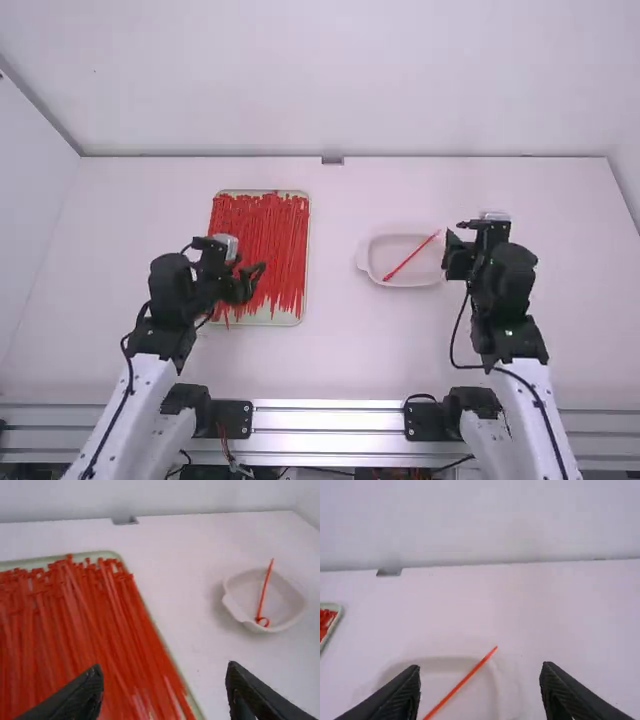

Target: Fasten the cable tie

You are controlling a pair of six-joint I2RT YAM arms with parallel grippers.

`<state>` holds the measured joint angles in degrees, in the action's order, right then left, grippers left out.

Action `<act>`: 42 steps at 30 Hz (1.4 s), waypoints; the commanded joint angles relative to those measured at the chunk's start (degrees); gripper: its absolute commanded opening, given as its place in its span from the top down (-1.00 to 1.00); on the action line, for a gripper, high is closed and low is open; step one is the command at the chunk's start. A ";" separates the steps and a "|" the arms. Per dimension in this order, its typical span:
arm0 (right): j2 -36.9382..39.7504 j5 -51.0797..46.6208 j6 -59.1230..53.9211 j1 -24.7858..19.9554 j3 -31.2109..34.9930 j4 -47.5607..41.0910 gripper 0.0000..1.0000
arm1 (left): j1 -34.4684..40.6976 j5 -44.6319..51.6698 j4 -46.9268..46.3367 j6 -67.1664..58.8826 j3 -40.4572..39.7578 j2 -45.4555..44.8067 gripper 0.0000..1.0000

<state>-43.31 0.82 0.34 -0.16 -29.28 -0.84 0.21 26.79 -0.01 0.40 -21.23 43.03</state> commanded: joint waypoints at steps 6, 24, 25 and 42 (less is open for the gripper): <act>9.66 -0.82 -0.34 0.16 9.70 0.84 0.12 | -0.21 -12.12 0.01 -0.40 9.47 -9.84 0.10; 30.41 -0.82 -0.34 0.16 29.28 0.84 0.85 | -0.21 -26.79 0.01 -0.40 21.23 -30.35 0.81; 31.33 -0.82 -0.34 0.16 29.28 0.84 0.88 | -0.21 -26.79 0.01 -0.40 21.23 -31.27 0.84; 42.86 -0.82 -0.34 0.16 29.28 0.84 1.00 | -0.21 -26.79 0.01 -0.40 21.23 -42.71 1.00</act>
<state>-1.80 0.27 -0.10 -0.16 -0.64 0.34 0.21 0.27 0.14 0.40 -0.69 1.67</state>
